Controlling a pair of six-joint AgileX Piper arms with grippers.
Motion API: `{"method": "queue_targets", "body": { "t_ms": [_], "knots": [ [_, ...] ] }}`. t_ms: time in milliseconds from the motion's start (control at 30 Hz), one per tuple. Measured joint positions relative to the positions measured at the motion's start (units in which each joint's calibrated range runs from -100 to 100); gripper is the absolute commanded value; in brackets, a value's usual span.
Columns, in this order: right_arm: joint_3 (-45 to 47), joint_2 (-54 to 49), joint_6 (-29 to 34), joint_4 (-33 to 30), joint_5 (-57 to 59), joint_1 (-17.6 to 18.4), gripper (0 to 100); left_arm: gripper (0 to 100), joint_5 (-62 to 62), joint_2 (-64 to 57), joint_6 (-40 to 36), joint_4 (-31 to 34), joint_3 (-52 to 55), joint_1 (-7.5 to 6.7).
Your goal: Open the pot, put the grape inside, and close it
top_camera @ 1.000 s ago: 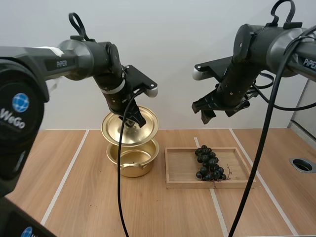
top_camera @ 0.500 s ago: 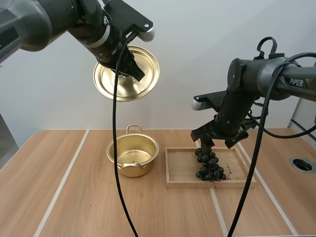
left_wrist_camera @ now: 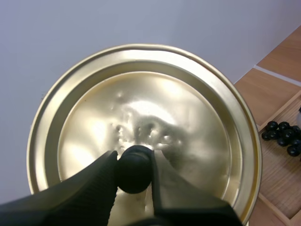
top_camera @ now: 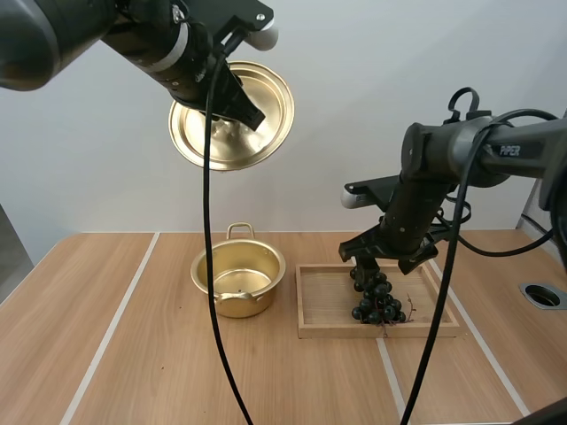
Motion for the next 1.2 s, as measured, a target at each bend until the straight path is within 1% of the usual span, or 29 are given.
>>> {"method": "queue_targets", "body": {
  "t_ms": [767, 1133, 1167, 1200],
  "knots": [
    [0.0, 15.7, 0.0, 0.7, -8.4, 0.1, 100, 0, 0.6, -1.3, -0.1, -0.5, 0.0, 0.0],
    [-0.5, 19.3, 0.1, 1.1, -10.0, 0.1, 100, 0, 0.6, -1.3, -0.1, -0.5, 0.0, 0.0],
    [-0.5, 19.6, 0.1, 1.1, -10.0, 0.1, 92, 0, 0.6, -1.3, -0.1, -0.5, 0.0, 0.0],
    [-0.6, 19.7, 0.1, 1.1, -10.0, 0.1, 78, 0, 0.6, -1.3, -0.1, -0.5, 0.0, 0.0]
  ]
}}
